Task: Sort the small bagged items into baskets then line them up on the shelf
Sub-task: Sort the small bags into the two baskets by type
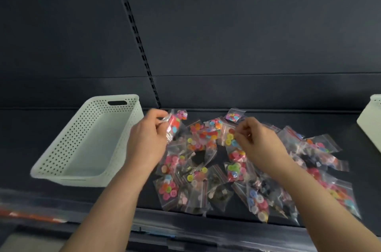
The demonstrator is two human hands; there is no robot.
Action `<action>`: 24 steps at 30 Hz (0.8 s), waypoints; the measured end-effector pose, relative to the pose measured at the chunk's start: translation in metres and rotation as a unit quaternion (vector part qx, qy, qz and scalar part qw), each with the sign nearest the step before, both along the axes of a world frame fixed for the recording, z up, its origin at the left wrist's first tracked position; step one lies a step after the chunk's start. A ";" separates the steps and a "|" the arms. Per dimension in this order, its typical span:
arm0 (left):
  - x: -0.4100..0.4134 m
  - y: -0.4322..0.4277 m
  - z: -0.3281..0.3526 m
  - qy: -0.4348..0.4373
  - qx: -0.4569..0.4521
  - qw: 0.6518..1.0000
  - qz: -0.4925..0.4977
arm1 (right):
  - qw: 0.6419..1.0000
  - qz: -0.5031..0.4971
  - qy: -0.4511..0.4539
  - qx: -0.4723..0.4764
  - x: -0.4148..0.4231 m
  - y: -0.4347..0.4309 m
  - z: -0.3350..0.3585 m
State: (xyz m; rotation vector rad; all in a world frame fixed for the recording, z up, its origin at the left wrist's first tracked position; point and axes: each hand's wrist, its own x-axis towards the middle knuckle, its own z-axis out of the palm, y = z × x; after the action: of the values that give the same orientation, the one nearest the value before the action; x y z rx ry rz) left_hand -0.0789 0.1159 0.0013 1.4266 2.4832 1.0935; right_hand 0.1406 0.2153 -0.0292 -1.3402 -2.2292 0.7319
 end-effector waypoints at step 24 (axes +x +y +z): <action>-0.167 -0.076 0.009 0.033 -0.067 0.997 -0.022 | 0.986 0.087 -0.047 0.136 -0.241 -0.056 0.014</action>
State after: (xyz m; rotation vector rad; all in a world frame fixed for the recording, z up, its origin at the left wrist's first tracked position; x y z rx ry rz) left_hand -0.2462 0.0404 0.0098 1.4939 2.5035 0.8681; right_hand -0.1005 0.1593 -0.0154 -1.0792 -2.4397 0.4070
